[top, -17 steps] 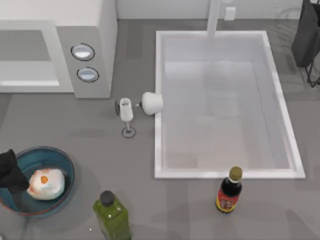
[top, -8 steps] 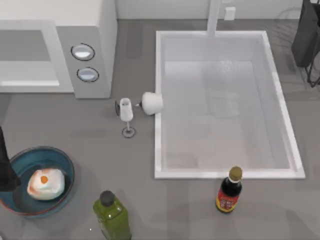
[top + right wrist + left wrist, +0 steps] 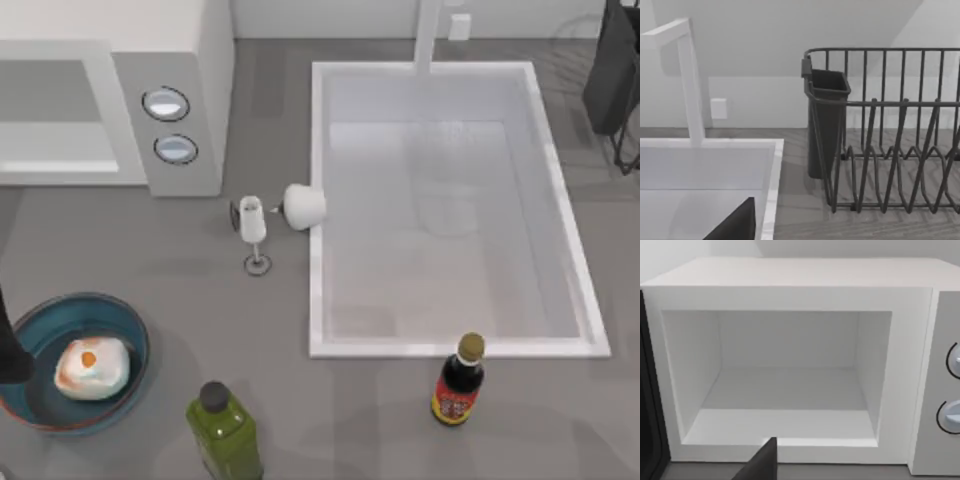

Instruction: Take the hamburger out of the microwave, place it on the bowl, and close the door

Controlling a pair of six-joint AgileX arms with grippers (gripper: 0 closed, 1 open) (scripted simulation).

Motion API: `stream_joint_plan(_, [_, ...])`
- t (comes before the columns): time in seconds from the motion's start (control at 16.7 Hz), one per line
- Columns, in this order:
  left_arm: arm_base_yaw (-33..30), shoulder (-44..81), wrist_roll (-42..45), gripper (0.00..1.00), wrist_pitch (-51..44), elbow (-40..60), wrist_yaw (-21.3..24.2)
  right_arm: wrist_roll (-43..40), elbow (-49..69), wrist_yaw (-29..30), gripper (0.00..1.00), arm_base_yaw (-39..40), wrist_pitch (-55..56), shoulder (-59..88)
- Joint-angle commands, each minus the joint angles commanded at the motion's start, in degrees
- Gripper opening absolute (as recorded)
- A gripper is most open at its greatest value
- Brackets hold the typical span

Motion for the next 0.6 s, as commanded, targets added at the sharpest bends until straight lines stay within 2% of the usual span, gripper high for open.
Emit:
stream_joint_plan(0.54, [0.0,0.0,0.0,0.02,0.0,0.0,0.0,0.0,0.0,0.0,1.0,0.0,0.0,0.0])
stream_joint_plan(0.6, [0.0,0.0,0.0,0.0,0.0,0.0,0.0,0.0,0.0,0.0,1.0,0.0,0.0,0.0])
